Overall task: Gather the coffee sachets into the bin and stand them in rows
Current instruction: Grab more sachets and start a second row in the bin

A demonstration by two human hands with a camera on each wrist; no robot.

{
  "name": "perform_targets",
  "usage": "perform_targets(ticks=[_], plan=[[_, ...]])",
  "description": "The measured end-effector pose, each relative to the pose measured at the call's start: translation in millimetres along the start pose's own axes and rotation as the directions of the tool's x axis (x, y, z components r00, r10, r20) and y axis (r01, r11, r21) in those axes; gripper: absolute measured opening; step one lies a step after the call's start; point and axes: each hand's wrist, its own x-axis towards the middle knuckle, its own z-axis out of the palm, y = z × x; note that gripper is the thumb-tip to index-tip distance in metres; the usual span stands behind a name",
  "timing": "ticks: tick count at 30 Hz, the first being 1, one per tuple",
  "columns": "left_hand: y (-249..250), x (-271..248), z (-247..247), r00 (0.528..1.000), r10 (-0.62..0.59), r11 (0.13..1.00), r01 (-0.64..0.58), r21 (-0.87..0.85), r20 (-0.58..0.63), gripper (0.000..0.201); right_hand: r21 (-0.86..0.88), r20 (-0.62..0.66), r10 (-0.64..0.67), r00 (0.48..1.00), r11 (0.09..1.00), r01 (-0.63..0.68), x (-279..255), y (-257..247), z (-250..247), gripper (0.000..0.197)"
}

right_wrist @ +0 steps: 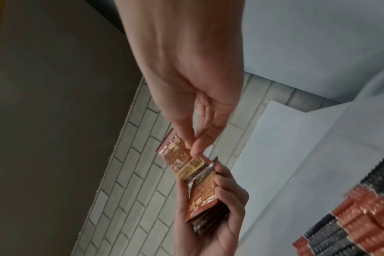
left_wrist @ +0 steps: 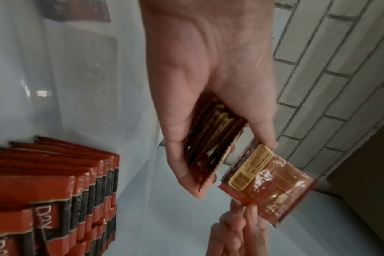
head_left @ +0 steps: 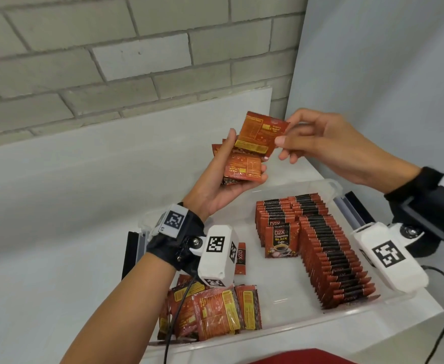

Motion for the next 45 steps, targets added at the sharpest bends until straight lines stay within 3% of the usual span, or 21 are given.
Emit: perform_targets(ticks=[2, 6, 11, 13, 16, 18, 20, 23, 28, 32, 35, 38, 41, 45], plan=[[-0.4, -0.4, -0.2, 1.000, -0.007, 1.000, 0.007, -0.025, 0.007, 0.053, -0.023, -0.002, -0.058, 0.998, 0.998, 0.058, -1.7, -1.6, -1.3, 0.014], [-1.0, -0.1, -0.8, 0.999, 0.020, 0.996, -0.017, -0.093, 0.032, 0.025, -0.124, 0.021, -0.124, 0.992, 0.984, 0.125, -3.8, 3.9, -3.2, 0.007], [-4.1, 1.5, -2.6, 0.997, 0.072, 0.989, -0.071, -0.126, 0.008, 0.032, -0.228, 0.038, -0.121, 0.992, 0.965, 0.126, -4.9, 11.0, 0.4, 0.006], [-3.8, 1.2, -1.3, 0.996, 0.093, 0.988, -0.092, -0.123, 0.004, 0.034, -0.185, 0.018, -0.085, 0.996, 0.979, 0.087, -4.6, 12.2, 2.0, 0.007], [-2.3, 1.6, -0.6, 0.991, 0.136, 0.983, -0.134, -0.129, 0.012, 0.036, 0.047, -0.052, 0.080, 0.995, 0.996, -0.077, -5.4, 10.0, 6.9, 0.012], [-2.2, 2.2, -1.2, 0.986, 0.165, 0.977, -0.161, -0.139, 0.020, 0.037, 0.218, -0.030, 0.202, 0.979, 0.957, -0.191, -8.2, 7.5, 11.6, 0.018], [-2.3, 2.4, -1.6, 0.982, 0.186, 0.973, -0.181, -0.140, 0.024, 0.037, 0.285, 0.037, 0.260, 0.965, 0.923, -0.259, -12.0, 5.6, 16.5, 0.030], [-2.9, 1.4, -2.9, 0.978, 0.204, 0.973, -0.197, -0.124, 0.051, 0.038, 0.234, 0.102, 0.272, 0.957, 0.928, -0.289, -14.9, 7.4, 24.6, 0.035], [-4.1, 1.7, -5.4, 0.975, 0.211, 0.976, -0.206, -0.075, 0.063, 0.040, 0.215, 0.078, 0.327, 0.942, 0.917, -0.336, -10.4, 13.3, 25.9, 0.033], [-0.5, 2.2, -1.2, 0.984, 0.176, 0.979, -0.175, -0.101, 0.004, 0.023, 0.119, 0.155, 0.301, 0.941, 0.940, -0.320, -13.9, 12.0, 17.1, 0.035], [1.6, 2.8, -2.4, 0.984, 0.170, 0.977, -0.175, -0.120, -0.051, 0.018, -0.270, 0.366, 0.285, 0.886, 0.944, -0.192, -23.3, 10.4, 14.3, 0.032], [1.5, 2.9, -4.4, 0.981, 0.179, 0.971, -0.189, -0.145, -0.078, 0.023, -0.582, 0.503, 0.331, 0.798, 0.812, 0.030, -32.1, 18.8, 25.9, 0.006], [1.9, 1.9, -4.7, 0.981, 0.179, 0.973, -0.188, -0.134, -0.072, 0.022, -0.738, 0.551, 0.392, 0.737, 0.641, 0.212, -38.0, 33.1, 39.8, 0.030], [2.4, 1.1, -5.3, 0.982, 0.174, 0.976, -0.182, -0.124, -0.071, 0.021, -0.788, 0.573, 0.381, 0.725, 0.501, 0.359, -41.6, 42.9, 49.2, 0.039]])
